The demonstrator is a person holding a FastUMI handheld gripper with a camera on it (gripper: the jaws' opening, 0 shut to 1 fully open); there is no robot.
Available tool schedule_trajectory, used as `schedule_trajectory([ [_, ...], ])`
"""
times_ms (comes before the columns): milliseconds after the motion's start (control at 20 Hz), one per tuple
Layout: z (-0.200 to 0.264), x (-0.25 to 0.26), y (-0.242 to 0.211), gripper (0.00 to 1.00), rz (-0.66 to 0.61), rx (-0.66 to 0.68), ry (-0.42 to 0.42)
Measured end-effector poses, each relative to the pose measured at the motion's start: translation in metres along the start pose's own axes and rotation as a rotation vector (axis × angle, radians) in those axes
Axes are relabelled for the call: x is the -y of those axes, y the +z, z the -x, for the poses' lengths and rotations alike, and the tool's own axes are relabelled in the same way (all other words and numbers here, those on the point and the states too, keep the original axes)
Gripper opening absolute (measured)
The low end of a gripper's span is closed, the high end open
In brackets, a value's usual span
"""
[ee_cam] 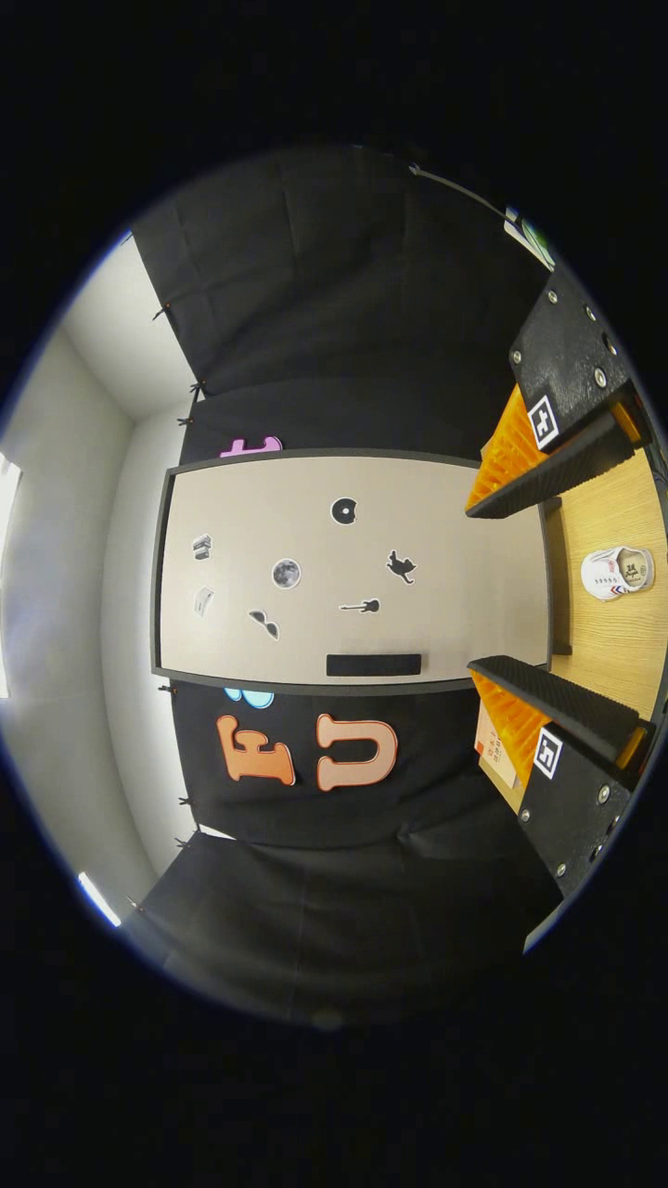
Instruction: Open the shoe cabinet door, grab the shoes and put them into the shoe cabinet, then close the shoe cabinet door.
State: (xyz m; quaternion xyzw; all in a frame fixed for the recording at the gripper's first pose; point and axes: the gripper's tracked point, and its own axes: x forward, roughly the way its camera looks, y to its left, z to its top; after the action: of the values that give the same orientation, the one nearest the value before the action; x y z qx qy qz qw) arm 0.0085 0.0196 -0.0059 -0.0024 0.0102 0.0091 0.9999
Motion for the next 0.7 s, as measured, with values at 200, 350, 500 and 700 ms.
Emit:
schedule_trajectory([
  [200,-0.007,-0.009,0.0,0.93,0.004,-0.006,0.013],
  [350,-0.017,-0.02,0.005,0.93,0.001,0.0,0.03],
  [500,-0.038,-0.035,0.008,0.93,0.012,0.004,0.053],
  [700,-0.075,-0.063,0.016,0.93,0.025,0.023,0.095],
])
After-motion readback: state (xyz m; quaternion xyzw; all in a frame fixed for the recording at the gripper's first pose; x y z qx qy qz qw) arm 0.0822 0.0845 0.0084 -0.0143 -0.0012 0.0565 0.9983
